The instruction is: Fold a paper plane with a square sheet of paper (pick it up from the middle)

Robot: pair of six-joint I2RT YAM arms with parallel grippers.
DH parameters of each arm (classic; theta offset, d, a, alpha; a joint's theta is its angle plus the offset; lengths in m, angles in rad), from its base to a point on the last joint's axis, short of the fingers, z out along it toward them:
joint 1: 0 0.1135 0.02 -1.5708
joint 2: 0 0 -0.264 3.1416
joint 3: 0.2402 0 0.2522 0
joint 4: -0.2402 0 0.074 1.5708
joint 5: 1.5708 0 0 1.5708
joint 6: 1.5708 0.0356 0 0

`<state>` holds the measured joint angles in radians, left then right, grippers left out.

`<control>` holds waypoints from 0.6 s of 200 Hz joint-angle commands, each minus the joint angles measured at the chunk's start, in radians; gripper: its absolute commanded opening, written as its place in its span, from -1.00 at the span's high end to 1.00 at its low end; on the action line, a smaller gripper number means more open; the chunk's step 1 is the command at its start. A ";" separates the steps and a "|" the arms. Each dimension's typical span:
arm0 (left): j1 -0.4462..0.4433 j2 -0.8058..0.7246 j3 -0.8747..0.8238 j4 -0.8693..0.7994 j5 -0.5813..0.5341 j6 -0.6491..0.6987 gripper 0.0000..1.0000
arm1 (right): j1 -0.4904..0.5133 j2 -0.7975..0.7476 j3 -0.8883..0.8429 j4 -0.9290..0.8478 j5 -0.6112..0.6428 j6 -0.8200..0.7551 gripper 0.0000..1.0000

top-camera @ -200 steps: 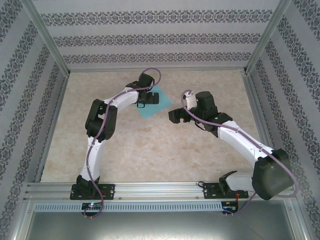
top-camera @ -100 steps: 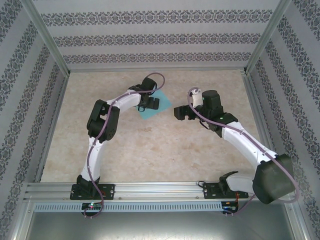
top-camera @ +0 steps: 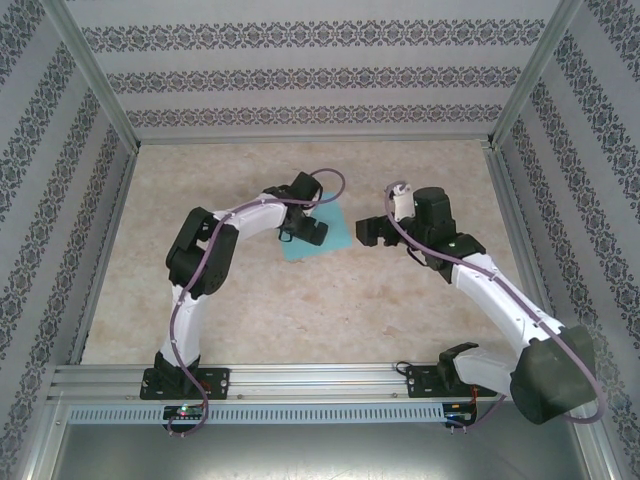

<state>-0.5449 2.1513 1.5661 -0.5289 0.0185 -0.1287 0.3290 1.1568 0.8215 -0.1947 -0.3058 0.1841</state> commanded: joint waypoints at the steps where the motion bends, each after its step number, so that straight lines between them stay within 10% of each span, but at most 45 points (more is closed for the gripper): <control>1: -0.069 0.007 -0.035 -0.109 0.043 0.055 -1.00 | -0.008 -0.047 -0.022 -0.106 -0.023 -0.008 -0.95; 120: -0.174 -0.089 -0.001 -0.124 0.082 -0.013 -1.00 | 0.003 -0.232 -0.124 -0.252 -0.015 0.074 -0.95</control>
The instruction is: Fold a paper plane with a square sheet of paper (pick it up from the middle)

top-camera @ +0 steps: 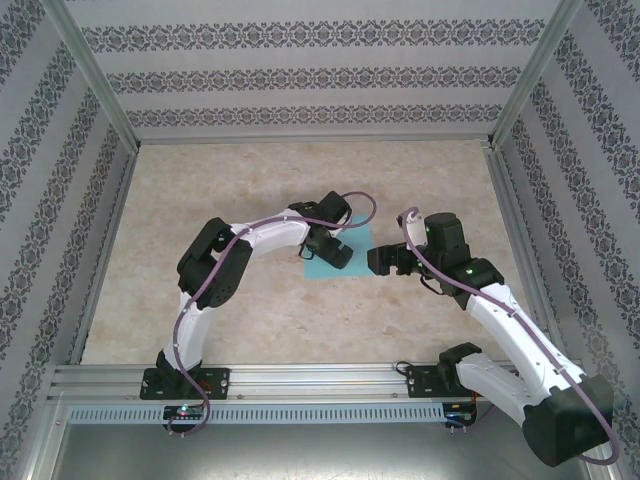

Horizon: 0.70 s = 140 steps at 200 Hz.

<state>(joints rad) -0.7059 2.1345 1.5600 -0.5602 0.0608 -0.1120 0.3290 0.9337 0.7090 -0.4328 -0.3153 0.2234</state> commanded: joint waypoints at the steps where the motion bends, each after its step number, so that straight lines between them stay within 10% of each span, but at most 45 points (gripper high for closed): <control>1: -0.012 -0.076 0.006 -0.093 0.041 -0.030 -1.00 | 0.003 -0.008 -0.010 -0.014 -0.005 0.036 -0.95; 140: 0.215 -0.606 -0.486 0.117 0.220 -0.152 -1.00 | 0.252 0.416 0.262 0.007 0.332 0.220 -0.95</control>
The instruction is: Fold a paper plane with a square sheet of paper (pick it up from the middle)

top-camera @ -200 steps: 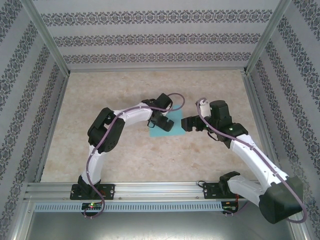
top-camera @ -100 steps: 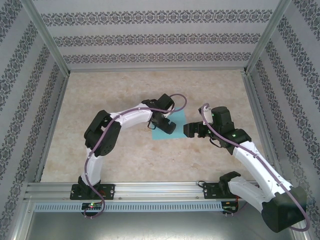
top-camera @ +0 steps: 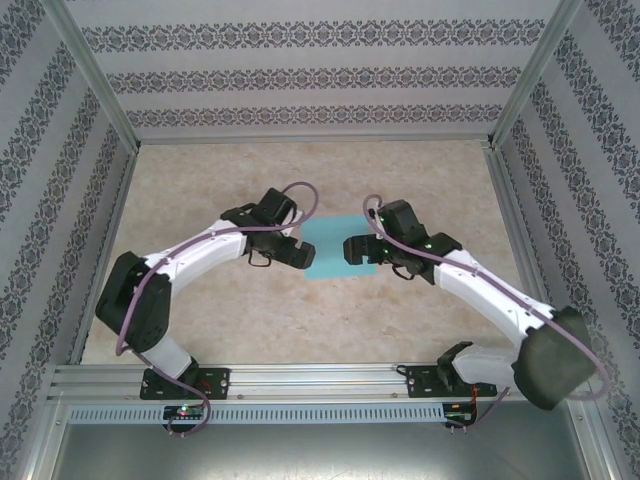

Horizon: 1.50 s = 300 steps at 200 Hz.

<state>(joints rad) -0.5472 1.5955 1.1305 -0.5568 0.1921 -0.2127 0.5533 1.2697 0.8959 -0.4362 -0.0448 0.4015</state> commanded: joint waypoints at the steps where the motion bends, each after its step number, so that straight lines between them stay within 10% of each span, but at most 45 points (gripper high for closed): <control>1: 0.060 -0.070 -0.061 0.115 0.093 -0.052 -1.00 | 0.030 0.085 0.078 0.009 0.063 0.043 -0.95; 147: 0.199 -0.109 -0.195 0.230 0.140 -0.097 -1.00 | 0.095 0.602 0.385 -0.049 0.189 0.135 -0.88; 300: 0.202 -0.111 -0.191 0.224 0.158 -0.102 -1.00 | 0.113 0.823 0.494 -0.103 0.250 0.191 -0.78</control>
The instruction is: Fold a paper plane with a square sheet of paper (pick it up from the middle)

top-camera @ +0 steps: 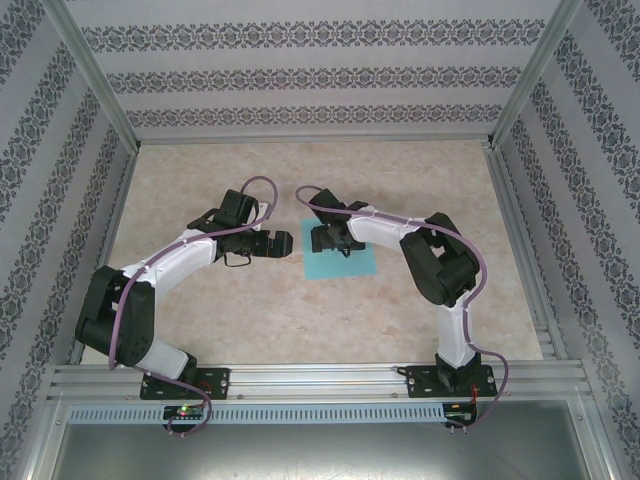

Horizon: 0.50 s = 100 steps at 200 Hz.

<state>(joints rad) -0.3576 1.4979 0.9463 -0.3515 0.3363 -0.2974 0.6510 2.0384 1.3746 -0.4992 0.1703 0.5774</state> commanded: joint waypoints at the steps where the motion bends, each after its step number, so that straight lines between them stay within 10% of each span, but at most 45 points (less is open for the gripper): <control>1: 0.011 -0.013 -0.008 0.019 0.015 -0.016 -1.00 | 0.016 0.055 0.015 -0.041 0.036 0.015 -0.78; 100: 0.012 0.007 -0.017 0.022 0.026 -0.017 -1.00 | 0.013 0.072 -0.016 -0.018 0.029 -0.025 -0.51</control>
<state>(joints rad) -0.3576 1.4979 0.9443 -0.3508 0.3447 -0.2974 0.6590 2.0560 1.3903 -0.4854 0.1875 0.5728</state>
